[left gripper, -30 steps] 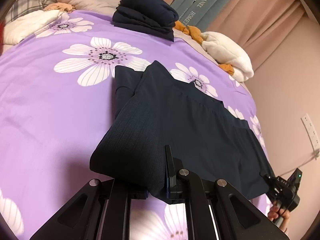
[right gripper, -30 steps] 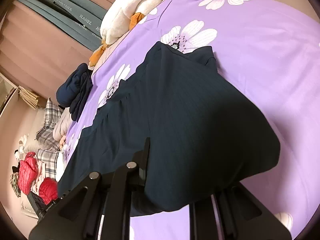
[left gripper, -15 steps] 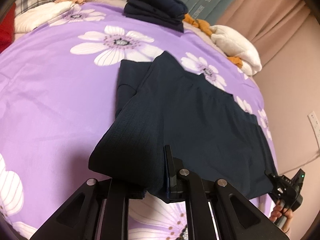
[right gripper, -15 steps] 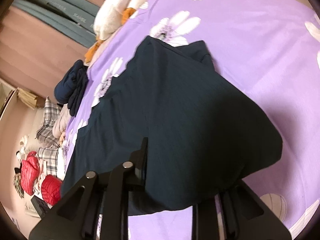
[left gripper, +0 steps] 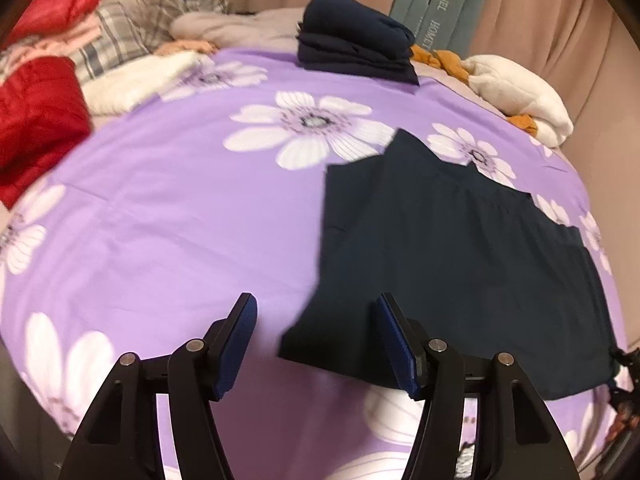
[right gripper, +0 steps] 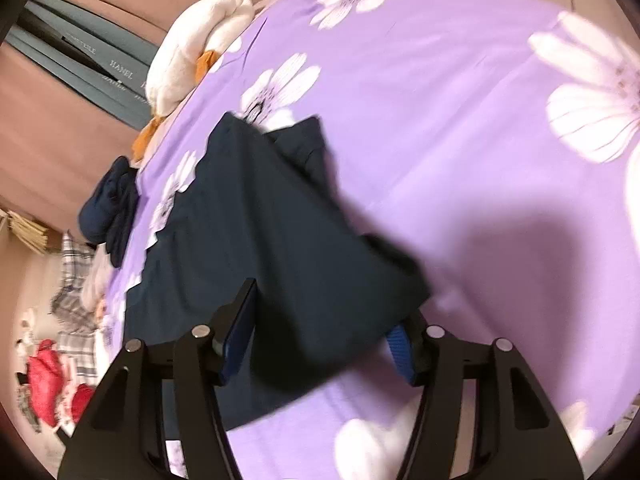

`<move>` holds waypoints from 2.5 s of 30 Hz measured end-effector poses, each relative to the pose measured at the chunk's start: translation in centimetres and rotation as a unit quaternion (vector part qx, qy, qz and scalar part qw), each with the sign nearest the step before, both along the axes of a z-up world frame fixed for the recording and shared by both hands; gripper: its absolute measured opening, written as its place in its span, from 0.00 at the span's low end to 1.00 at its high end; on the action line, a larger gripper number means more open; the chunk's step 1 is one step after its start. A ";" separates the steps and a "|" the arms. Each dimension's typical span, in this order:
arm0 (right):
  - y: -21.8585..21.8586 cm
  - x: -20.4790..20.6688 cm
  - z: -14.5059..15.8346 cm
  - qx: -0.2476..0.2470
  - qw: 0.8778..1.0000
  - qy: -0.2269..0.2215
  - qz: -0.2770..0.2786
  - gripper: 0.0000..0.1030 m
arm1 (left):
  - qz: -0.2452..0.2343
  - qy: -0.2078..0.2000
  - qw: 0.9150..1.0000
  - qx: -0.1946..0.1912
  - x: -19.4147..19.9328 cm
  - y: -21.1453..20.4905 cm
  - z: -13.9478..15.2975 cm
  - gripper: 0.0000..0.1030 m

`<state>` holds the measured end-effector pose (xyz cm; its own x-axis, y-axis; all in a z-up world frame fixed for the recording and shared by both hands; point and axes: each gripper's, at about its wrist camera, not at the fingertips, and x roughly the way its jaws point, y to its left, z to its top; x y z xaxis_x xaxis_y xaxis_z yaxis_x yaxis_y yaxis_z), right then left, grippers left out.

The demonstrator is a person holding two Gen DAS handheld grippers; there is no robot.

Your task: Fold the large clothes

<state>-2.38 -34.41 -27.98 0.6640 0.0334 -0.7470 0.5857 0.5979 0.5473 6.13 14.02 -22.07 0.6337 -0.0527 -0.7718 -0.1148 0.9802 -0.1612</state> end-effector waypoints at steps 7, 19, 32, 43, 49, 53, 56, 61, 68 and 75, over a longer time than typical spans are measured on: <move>-0.7 -2.0 3.6 -0.171 0.983 0.035 -0.055 0.63 | -0.010 -0.040 0.999 0.026 -0.8 0.0 1.7 0.83; 9.0 2.0 4.4 -0.257 0.949 -0.011 0.181 0.60 | -0.085 -0.020 0.995 0.038 0.9 -6.1 0.4 0.84; 8.1 2.5 1.5 -0.250 0.946 0.046 0.201 0.60 | -0.104 0.025 0.992 0.068 1.4 -8.1 -2.4 0.92; 4.4 -0.3 0.9 -0.230 0.961 0.063 0.142 0.60 | -0.092 0.037 0.994 0.052 0.9 -6.4 -3.0 0.98; 3.2 -1.1 0.8 -0.223 0.964 0.073 0.123 0.60 | -0.090 0.036 0.993 0.060 0.6 -6.4 -2.8 0.98; 2.4 -1.5 0.7 -0.217 0.966 0.079 0.113 0.60 | -0.084 0.037 0.994 0.058 0.4 -6.0 -2.9 0.98; 2.3 -1.5 0.6 -0.218 0.966 0.081 0.112 0.60 | -0.082 0.037 0.994 0.061 0.3 -5.8 -2.8 0.98; 2.7 -1.8 2.2 -0.251 0.961 0.071 0.097 0.60 | -0.085 0.025 0.993 0.076 -0.4 -5.9 -1.9 0.98; 7.4 -1.6 4.6 -0.269 0.948 -0.012 0.169 0.61 | -0.112 -0.018 0.990 0.089 -1.7 -8.0 -0.8 0.98; 13.0 0.2 1.9 -0.283 0.924 0.006 0.258 0.61 | -0.143 0.004 0.985 0.098 -1.7 -10.0 -3.1 0.98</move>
<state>-2.18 -21.41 -26.07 0.6609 -0.0553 -0.7484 0.1465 0.9876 0.0564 4.46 3.98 -25.19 0.6077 -0.0779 -0.7904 0.1704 0.9848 0.0340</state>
